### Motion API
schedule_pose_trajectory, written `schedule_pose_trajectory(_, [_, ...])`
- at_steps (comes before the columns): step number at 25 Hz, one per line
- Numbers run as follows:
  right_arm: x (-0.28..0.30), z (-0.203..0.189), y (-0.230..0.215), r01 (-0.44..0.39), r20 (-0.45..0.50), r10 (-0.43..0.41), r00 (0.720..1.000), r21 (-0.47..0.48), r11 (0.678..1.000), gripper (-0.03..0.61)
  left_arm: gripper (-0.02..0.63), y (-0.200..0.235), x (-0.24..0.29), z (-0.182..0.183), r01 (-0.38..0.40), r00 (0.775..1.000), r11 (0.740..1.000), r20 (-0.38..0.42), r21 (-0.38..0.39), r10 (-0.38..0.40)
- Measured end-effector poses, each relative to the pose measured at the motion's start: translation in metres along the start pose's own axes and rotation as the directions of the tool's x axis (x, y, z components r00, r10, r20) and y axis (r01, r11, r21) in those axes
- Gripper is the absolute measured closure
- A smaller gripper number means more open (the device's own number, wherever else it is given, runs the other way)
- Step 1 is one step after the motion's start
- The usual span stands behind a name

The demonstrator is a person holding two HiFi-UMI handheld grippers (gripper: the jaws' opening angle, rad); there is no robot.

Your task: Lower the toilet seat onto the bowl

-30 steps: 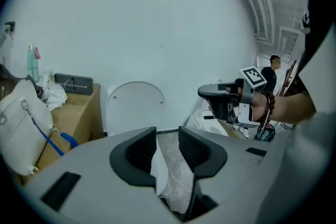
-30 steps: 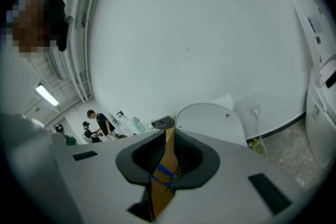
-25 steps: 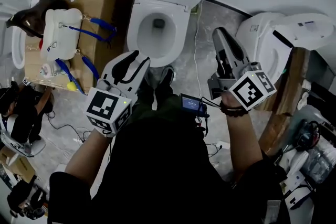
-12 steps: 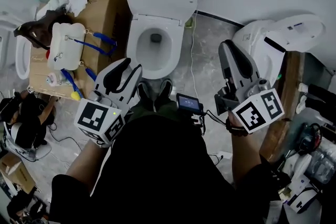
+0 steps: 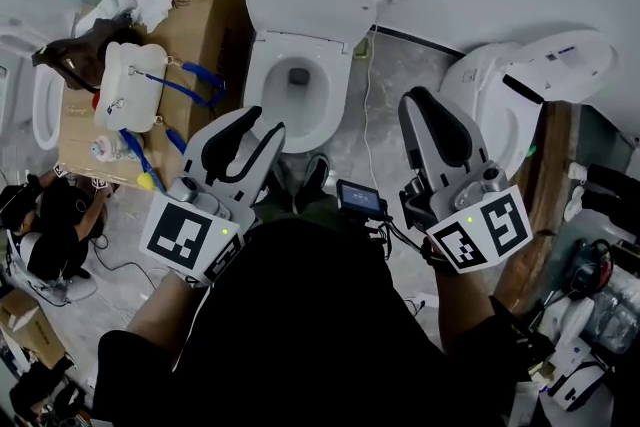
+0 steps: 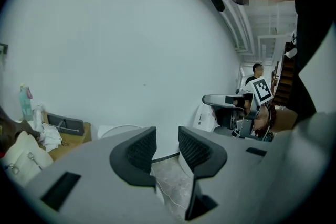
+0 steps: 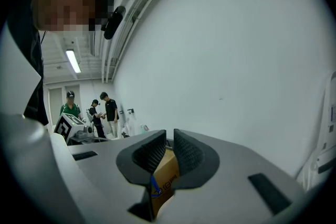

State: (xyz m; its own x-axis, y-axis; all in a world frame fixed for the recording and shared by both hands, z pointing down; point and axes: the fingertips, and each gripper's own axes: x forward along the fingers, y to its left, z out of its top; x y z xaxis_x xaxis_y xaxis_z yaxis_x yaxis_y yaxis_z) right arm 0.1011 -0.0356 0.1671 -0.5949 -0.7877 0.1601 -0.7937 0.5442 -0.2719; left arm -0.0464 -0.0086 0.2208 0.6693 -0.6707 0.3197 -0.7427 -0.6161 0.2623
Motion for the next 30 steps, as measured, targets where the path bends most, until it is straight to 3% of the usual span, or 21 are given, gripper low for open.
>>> schedule_pose_trajectory(12, [-0.009,-0.001,0.023,-0.037,0.005,0.037,0.999,-0.024,0.999,0.514,0.472,-0.012,-0.013,-0.012,0.005,1.0,1.0,-0.004,-0.008,-0.005])
schedule_pose_trajectory(30, [-0.012,-0.01,0.026,-0.028,-0.003,0.028,1.0,-0.006,1.0,0.514,0.472,-0.011,-0.02,-0.019,-0.004,1.0,1.0,-0.016,-0.017,0.004])
